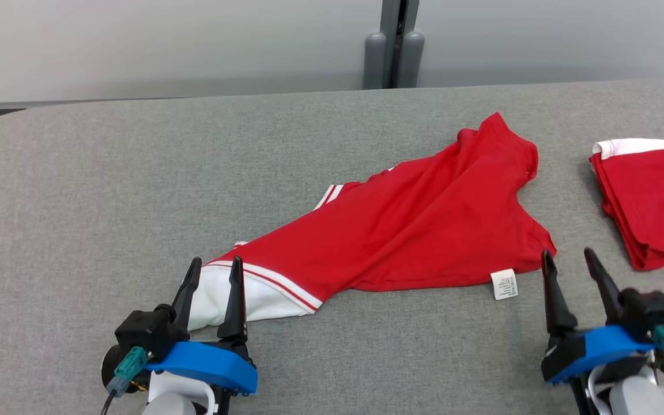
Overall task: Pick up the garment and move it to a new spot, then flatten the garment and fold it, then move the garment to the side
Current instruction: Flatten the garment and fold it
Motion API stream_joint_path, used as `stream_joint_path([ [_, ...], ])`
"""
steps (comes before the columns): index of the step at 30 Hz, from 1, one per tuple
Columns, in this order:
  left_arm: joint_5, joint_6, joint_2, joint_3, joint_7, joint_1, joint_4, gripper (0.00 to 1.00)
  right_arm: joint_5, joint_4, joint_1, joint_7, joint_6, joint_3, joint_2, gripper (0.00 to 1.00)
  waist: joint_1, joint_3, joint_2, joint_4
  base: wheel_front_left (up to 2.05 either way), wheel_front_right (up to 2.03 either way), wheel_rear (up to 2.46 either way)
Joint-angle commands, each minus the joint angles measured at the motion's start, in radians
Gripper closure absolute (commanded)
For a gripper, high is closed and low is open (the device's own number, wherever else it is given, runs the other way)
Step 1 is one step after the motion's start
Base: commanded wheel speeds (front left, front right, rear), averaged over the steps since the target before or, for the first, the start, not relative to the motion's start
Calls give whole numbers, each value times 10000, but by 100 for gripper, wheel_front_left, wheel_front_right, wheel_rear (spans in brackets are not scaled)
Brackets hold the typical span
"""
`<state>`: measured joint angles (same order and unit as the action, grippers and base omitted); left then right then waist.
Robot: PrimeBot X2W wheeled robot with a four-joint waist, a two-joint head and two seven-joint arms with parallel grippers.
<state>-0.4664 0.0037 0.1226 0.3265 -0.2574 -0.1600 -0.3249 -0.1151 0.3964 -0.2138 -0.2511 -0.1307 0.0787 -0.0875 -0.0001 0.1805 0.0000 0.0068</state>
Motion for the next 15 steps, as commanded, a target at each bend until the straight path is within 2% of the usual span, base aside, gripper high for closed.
stream_joint_path([
  [1, -29, 21, 42, -66, -54, 79, 1, 0, 136, 2, 221, -41, -1, 81, 21, 0, 1, -55, 0, -59, 0, 0, 0],
  [5, 2, 9, 78, -73, -62, 116, -38, 0, 240, 369, 421, 126, -1, 41, 246, 0, 1, -43, 0, -72, 0, 0, 0],
  [15, 114, 28, 28, 5, -73, -183, -58, 0, 193, 2094, -614, 1005, -1, -789, 298, 0, 1, 323, 0, 302, 0, 0, 0],
])
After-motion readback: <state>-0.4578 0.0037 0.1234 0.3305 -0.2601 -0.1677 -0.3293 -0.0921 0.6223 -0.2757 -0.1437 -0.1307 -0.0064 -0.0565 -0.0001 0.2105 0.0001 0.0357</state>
